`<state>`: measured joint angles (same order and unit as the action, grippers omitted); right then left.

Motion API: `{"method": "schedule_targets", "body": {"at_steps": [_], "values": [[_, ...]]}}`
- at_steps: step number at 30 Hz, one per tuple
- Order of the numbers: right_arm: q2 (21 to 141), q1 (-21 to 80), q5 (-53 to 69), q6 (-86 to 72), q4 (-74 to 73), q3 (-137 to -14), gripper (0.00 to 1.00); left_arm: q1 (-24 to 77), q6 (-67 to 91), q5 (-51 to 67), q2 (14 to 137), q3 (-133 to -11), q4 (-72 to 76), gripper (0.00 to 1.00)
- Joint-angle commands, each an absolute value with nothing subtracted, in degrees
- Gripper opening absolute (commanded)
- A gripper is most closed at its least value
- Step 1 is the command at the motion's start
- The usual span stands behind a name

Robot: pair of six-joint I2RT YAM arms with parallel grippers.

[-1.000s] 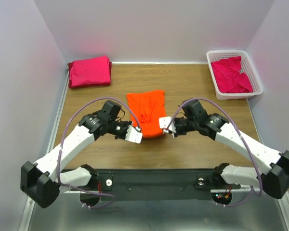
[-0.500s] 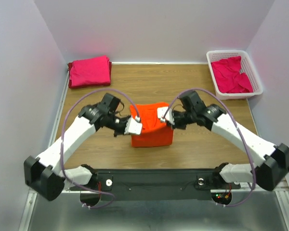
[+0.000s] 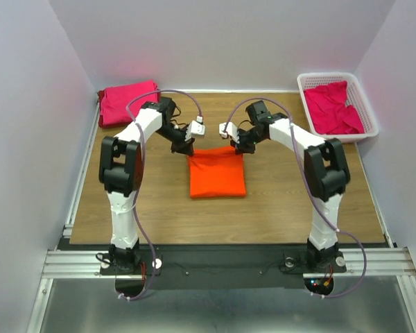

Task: Fold and stack the t-shirts
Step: Fold the tshirt

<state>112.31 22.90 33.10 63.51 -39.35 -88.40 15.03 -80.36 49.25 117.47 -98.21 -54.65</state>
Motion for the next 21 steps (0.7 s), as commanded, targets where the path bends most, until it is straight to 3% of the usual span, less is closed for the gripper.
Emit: {"method": "schedule_targets", "body": {"at_steps": [1, 8, 16, 21], "values": [[121.35, 21.09, 33.75, 64.86, -38.32, -96.40, 0.01, 12.93, -79.38, 50.36, 123.55, -102.92, -58.02, 0.00], [122.88, 21.36, 35.33, 61.09, -37.88, -94.40, 0.01, 13.01, -78.05, 48.26, 124.19, -97.83, -51.68, 0.00], [103.65, 25.92, 37.26, 53.54, -37.97, -73.25, 0.01, 17.31, -79.63, 48.34, 109.00, -78.07, -48.43, 0.00], [97.83, 26.54, 37.18, 48.79, -38.14, -68.12, 0.01, 18.98, -80.33, 48.87, 101.87, -68.83, -50.10, 0.00]]}}
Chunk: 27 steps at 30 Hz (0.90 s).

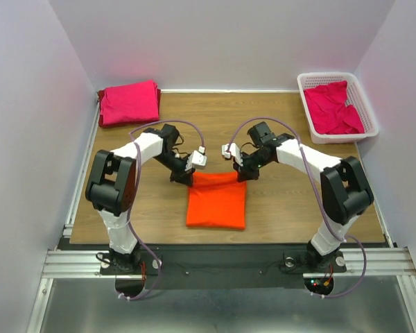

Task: Fold and stack the t-shirts
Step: Fold the tshirt

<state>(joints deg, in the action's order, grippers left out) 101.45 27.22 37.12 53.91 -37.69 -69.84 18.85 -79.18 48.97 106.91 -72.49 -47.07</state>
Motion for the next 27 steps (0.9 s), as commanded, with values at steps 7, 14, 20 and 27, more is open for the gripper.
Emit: {"method": "schedule_targets", "body": {"at_steps": [7, 14, 20, 27], "values": [[97.29, 26.19, 37.97, 42.46, -38.14, -69.87, 0.12, 17.67, -76.38, 47.81, 97.56, -64.68, -46.15, 0.15], [99.14, 25.31, 39.46, 43.42, -38.23, -75.14, 0.01, 16.52, -79.61, 51.85, 102.04, -75.49, -54.65, 0.00], [101.05, 25.22, 38.67, 44.99, -38.06, -77.69, 0.01, 14.77, -76.56, 51.77, 103.09, -77.87, -54.33, 0.00], [113.36, 24.44, 34.81, 46.32, -33.77, -81.64, 0.07, 12.31, -70.67, 50.18, 114.07, -82.35, -46.59, 0.19]]}}
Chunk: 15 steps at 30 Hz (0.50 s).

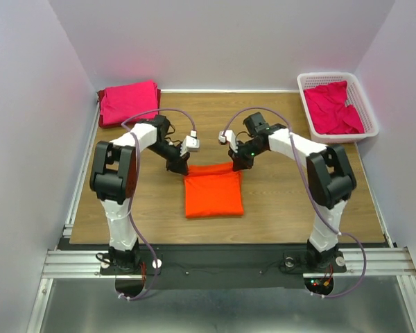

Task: Fold and stack the t-shirts
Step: Fold the tshirt

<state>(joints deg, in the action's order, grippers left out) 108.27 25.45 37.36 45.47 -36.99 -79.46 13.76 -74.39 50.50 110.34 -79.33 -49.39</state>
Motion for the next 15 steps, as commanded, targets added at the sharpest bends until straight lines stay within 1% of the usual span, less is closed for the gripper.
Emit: {"method": "schedule_targets", "body": {"at_steps": [1, 2, 3, 4, 6, 8, 9, 12, 15], "values": [[114.25, 24.43, 33.67, 45.45, -33.40, -82.35, 0.17, 11.87, -69.97, 50.36, 115.13, -83.57, -46.15, 0.27], [114.87, 24.35, 33.23, 44.74, -33.14, -82.96, 0.19, 11.34, -69.53, 50.80, 115.48, -84.28, -46.23, 0.33], [115.13, 24.00, 32.96, 43.26, -33.05, -84.45, 0.24, 10.82, -69.17, 50.89, 114.97, -85.24, -46.23, 0.39], [114.70, 23.65, 32.96, 42.55, -33.05, -84.90, 0.29, 10.38, -68.91, 51.15, 114.53, -85.51, -46.23, 0.41], [112.78, 22.77, 33.22, 40.79, -33.05, -85.95, 0.39, 9.32, -68.56, 50.98, 111.99, -86.30, -46.23, 0.43], [111.54, 22.33, 34.62, 39.56, -33.13, -86.83, 0.46, 9.23, -68.47, 51.32, 110.14, -86.57, -46.32, 0.45], [110.75, 22.06, 36.37, 38.51, -33.05, -88.05, 0.49, 9.40, -68.47, 51.85, 108.21, -86.31, -46.06, 0.54], [111.79, 21.97, 39.89, 35.70, -33.13, -91.31, 0.48, 11.07, -67.24, 51.51, 106.09, -85.96, -43.26, 0.54], [116.27, 21.97, 44.81, 31.30, -33.13, -96.75, 0.43, 14.40, -65.66, 50.71, 105.64, -85.87, -40.61, 0.55]]}}
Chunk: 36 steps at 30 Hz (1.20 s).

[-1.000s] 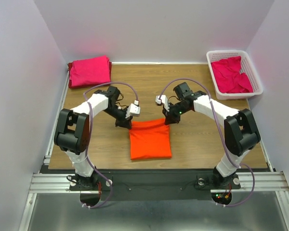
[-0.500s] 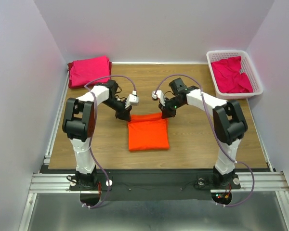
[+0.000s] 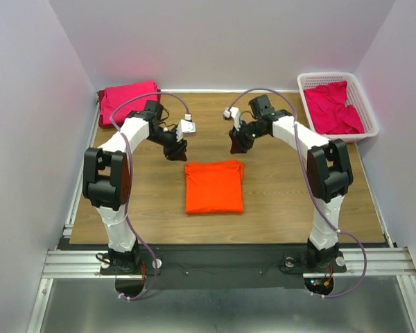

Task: Fold and stack the t-shirts
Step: Fold the tshirt

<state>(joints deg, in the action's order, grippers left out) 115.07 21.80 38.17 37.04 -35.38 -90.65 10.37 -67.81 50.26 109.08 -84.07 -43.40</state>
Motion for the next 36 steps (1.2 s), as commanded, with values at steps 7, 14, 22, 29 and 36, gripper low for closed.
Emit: {"method": "schedule_targets", "body": {"at_steps": [7, 14, 22, 29, 36], "values": [[130.50, 21.97, 51.59, 20.75, -32.70, -108.54, 0.32, 20.56, -60.65, 48.69, 108.10, -82.79, -29.72, 0.55], [133.77, 23.11, 52.82, 19.68, -31.82, -104.78, 0.30, 25.22, -60.99, 44.92, 111.45, -80.60, -28.12, 0.53], [129.21, 26.19, 54.13, 21.45, -30.24, -90.89, 0.29, 29.61, -59.95, 43.85, 105.92, -69.53, -26.63, 0.48], [122.79, 26.90, 55.29, 22.41, -29.97, -80.60, 0.29, 33.22, -57.75, 45.26, 97.83, -61.88, -26.54, 0.47], [122.86, 26.89, 54.75, 22.59, -29.71, -83.14, 0.29, 33.31, -58.01, 43.33, 96.50, -63.01, -26.72, 0.50]]}}
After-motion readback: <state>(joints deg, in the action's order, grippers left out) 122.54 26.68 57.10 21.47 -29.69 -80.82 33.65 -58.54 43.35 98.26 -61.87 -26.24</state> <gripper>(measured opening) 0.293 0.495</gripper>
